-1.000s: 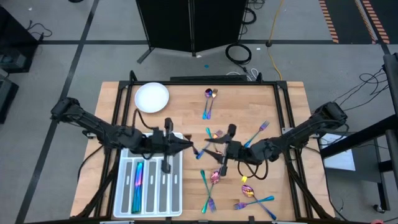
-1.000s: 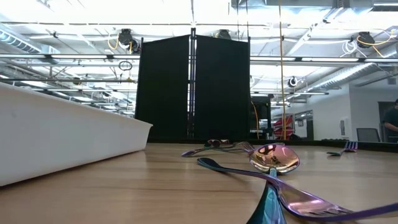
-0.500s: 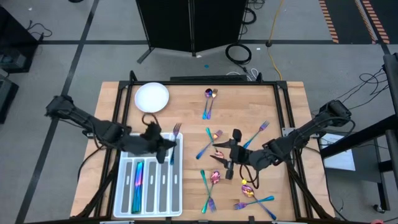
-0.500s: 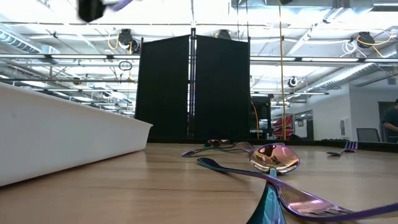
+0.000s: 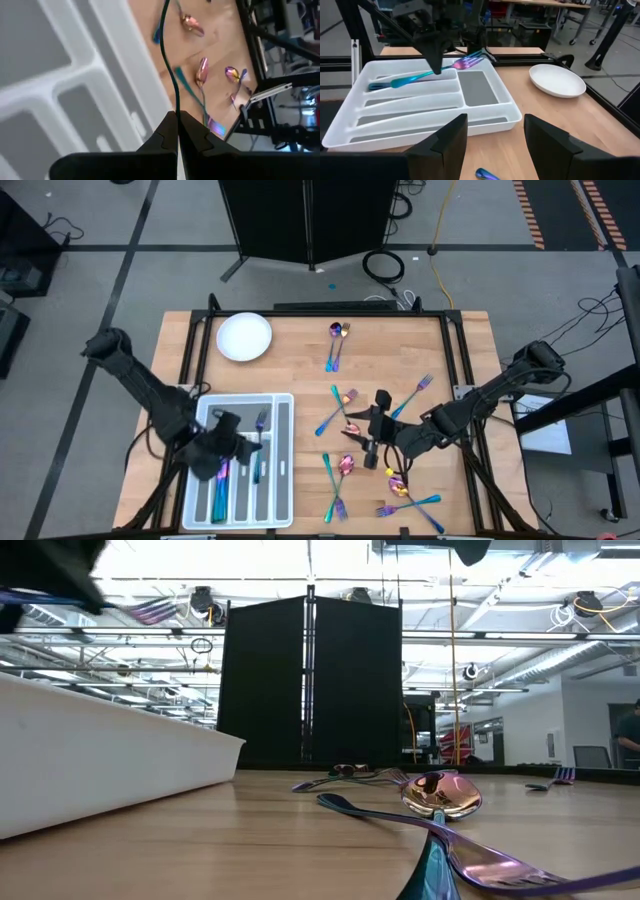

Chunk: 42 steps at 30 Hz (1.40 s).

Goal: Sort silverware
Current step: Put the iridescent blue fork in the middle right slot of the silverware tray

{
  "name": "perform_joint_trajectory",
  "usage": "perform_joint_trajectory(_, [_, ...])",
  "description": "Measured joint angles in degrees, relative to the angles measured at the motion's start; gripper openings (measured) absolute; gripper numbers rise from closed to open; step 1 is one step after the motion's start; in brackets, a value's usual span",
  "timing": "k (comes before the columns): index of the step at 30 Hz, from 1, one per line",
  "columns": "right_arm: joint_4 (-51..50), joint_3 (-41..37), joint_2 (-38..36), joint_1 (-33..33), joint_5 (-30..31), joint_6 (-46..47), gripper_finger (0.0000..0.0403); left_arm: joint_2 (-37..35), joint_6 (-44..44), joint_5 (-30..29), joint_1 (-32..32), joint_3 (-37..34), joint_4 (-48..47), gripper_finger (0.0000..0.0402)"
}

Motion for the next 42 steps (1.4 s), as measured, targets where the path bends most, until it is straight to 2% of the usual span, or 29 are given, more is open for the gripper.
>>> perform_joint_trajectory(3, [0.06,0.0,0.0,0.0,0.01,-0.08,0.0185,3.45,-7.01,-2.39,-4.59,-0.08,-0.07,0.0])
perform_joint_trajectory(8, [0.39,0.0,0.0,-0.02,0.02,-0.1,0.0185,10.22,-18.22,-1.36,-10.95,-0.08,0.14,0.0])
perform_joint_trajectory(13, [0.57,0.0,0.0,-0.02,0.02,0.05,0.0185,13.95,-22.72,-0.6,-15.08,-0.08,1.74,0.0])
perform_joint_trajectory(19, [1.45,0.0,0.0,-0.02,0.02,0.07,0.0185,17.91,-22.69,0.1,-15.02,-0.06,5.97,0.0])
perform_joint_trajectory(25, [1.42,0.0,0.0,-0.02,0.02,0.07,0.0185,17.55,-22.69,1.36,-15.0,-0.08,1.19,0.0])
perform_joint_trajectory(30, [1.4,0.0,0.0,-0.02,0.02,0.07,0.0185,17.4,-23.03,5.48,-14.14,-0.08,1.41,0.0])
perform_joint_trajectory(42, [1.34,-0.02,0.02,-0.02,0.0,0.52,0.0185,17.38,-23.12,11.01,-10.41,0.23,-0.88,0.0])
